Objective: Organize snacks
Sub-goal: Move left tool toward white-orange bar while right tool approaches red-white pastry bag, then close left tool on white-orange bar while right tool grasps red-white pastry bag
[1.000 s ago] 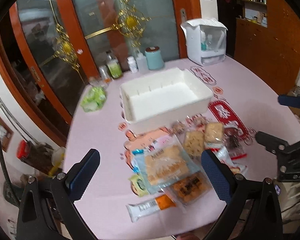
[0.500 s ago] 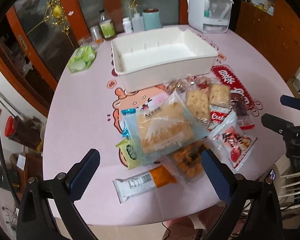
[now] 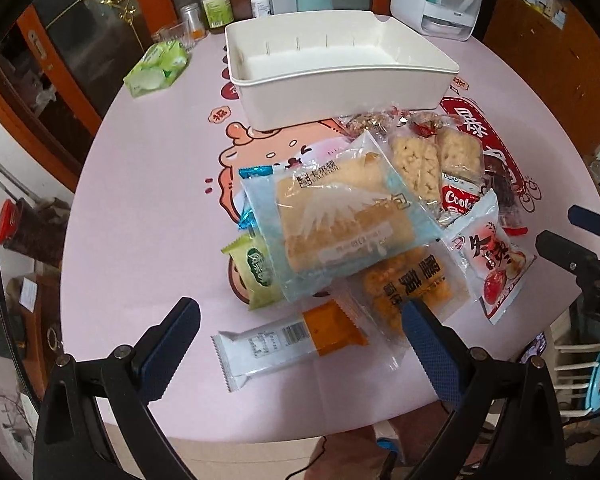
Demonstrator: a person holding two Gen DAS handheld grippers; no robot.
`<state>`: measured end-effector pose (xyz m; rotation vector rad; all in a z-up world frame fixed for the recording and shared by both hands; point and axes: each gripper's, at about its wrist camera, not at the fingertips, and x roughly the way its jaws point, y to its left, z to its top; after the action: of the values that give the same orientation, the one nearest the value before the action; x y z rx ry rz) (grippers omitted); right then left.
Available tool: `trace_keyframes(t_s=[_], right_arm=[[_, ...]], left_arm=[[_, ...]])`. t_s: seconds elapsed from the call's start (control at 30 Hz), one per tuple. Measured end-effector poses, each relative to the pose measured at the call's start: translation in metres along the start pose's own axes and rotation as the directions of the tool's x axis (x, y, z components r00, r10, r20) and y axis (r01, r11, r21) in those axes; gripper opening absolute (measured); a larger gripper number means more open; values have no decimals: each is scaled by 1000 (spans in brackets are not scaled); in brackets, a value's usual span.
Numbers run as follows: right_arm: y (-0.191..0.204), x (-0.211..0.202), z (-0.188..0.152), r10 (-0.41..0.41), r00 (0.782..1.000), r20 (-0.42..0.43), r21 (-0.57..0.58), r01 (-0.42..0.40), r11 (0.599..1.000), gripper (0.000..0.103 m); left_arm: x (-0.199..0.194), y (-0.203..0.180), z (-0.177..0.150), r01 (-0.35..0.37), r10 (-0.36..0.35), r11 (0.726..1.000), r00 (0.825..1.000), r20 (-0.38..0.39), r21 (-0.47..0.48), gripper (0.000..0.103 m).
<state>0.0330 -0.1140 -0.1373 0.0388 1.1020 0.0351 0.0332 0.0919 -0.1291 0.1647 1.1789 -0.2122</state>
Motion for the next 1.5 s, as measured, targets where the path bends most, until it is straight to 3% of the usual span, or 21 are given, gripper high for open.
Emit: trace_keyframes(t_s=[0.47, 1.07, 1.2, 1.37, 1.5], right_arm=[[-5, 33, -16, -10, 997, -73, -1, 10, 1000, 85], [0, 78, -21, -8, 986, -167, -86, -6, 996, 85], [5, 85, -18, -10, 984, -180, -103, -9, 995, 85], [7, 91, -17, -11, 982, -190, -114, -11, 993, 85], [7, 96, -14, -19, 980, -197, -119, -4, 993, 85]], left_arm=[[28, 6, -15, 19, -18, 1000, 999, -45, 10, 100], [73, 49, -30, 70, -59, 987, 995, -83, 143, 101], [77, 38, -30, 80, -59, 966, 994, -93, 244, 100], [87, 20, -38, 77, -31, 918, 992, -123, 390, 100], [100, 15, -40, 84, -17, 902, 987, -161, 423, 101]])
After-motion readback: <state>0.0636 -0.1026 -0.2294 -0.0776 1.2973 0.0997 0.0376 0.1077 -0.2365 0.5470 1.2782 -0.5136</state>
